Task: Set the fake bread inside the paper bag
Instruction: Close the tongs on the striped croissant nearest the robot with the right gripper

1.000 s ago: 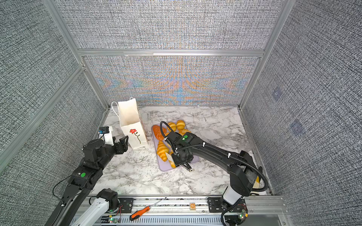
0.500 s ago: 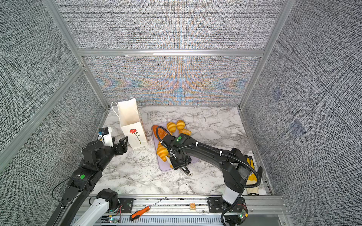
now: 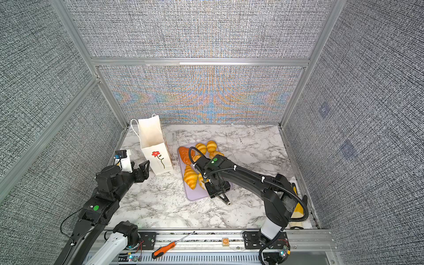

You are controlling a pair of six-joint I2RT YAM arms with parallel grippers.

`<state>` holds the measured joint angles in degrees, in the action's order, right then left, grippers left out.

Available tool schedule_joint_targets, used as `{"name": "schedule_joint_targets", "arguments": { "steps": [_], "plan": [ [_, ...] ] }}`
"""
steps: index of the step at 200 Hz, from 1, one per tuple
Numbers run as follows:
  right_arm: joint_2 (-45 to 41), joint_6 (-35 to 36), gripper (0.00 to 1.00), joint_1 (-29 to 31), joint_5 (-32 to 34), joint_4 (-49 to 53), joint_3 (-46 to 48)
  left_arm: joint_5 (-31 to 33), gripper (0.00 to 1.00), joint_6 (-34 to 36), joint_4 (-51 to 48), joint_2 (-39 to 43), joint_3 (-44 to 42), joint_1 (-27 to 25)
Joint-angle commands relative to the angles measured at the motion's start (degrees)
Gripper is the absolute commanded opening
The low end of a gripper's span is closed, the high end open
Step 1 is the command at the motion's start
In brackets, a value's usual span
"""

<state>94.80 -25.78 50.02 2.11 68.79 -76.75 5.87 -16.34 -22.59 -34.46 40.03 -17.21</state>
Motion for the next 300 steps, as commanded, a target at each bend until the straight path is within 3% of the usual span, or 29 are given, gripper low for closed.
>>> {"name": "schedule_joint_targets", "arguments": {
  "steps": [1,60,192,237,300],
  "plan": [
    [-1.4,2.2,0.52,-1.0,0.6,1.2,0.3,0.0,0.77,-0.1,0.2,-0.2,0.2,-0.1],
    [-2.2,7.2,0.53,-1.6,-0.2,-0.5,0.4,-0.2,0.77,-0.7,0.0,0.4,-0.1,0.0],
    [1.1,10.8,0.53,-3.9,-2.3,-4.3,1.4,-1.4,0.81,-1.9,-0.3,-1.2,0.0,-0.1],
    [2.7,12.0,0.53,-4.6,-2.6,-4.5,1.2,-0.9,0.85,-1.8,-0.2,-1.2,0.1,0.0],
    [3.9,12.9,0.54,-5.6,-4.5,-3.8,0.4,-0.5,0.99,-2.3,0.4,-1.1,-0.3,0.0]
  ]
}}
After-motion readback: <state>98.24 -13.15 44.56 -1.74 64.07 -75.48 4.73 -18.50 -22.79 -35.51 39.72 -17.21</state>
